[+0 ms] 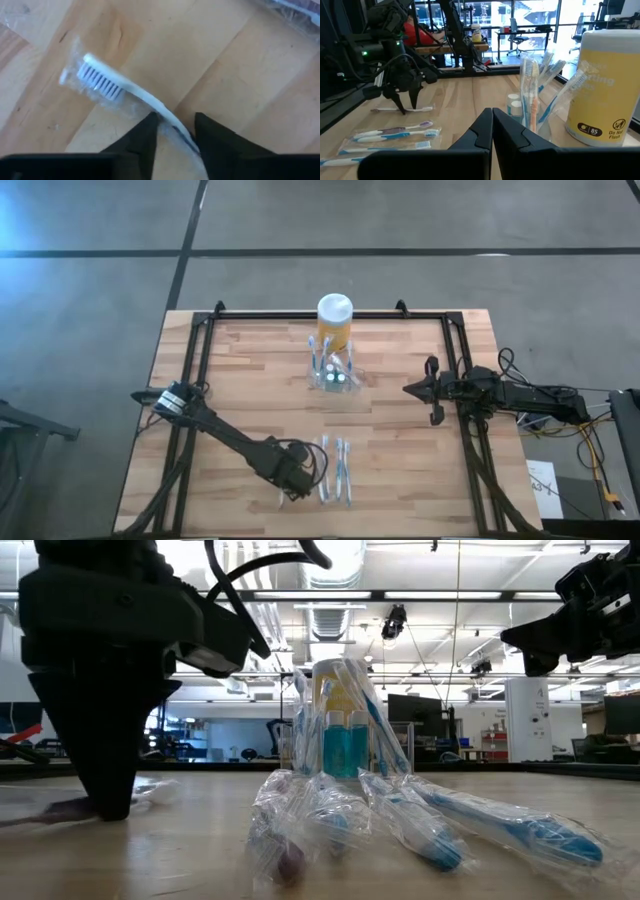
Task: Pick & Place toothbrushing station
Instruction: Put the violet toothbrush into the transparent organizer
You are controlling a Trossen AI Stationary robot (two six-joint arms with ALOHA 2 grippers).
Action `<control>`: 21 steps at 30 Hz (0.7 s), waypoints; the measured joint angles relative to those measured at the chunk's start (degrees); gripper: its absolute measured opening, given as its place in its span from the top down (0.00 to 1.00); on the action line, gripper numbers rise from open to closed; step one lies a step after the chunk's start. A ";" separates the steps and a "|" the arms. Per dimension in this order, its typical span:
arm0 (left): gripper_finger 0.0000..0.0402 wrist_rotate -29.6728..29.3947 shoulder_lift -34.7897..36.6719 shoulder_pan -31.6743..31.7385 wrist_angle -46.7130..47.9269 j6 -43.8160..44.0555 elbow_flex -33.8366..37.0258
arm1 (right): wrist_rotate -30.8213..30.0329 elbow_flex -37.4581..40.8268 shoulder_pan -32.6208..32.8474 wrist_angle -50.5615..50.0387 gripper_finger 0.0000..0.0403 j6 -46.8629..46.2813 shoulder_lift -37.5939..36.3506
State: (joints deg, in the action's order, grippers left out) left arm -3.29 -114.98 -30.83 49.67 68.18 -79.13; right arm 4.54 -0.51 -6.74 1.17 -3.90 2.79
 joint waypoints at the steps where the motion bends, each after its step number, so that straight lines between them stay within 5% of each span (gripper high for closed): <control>1: 0.70 -0.01 0.00 0.00 -0.02 0.02 0.02 | 0.00 0.00 -0.02 0.00 0.98 0.00 0.00; 7: 0.96 -0.21 0.02 -0.09 0.18 -0.76 0.02 | 0.00 0.00 0.00 0.00 0.98 0.01 0.00; 13: 0.95 -2.78 1.06 -0.46 0.16 -5.11 -0.09 | 0.00 0.00 0.00 -0.02 0.98 0.02 0.00; 21: 0.98 -27.33 16.07 -4.51 3.15 -13.25 1.00 | 0.02 0.00 0.00 -0.02 0.98 0.59 0.00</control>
State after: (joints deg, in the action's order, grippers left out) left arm -30.62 -98.91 -35.34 52.82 54.93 -78.13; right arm 4.56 -0.51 -6.74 1.15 -3.31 2.79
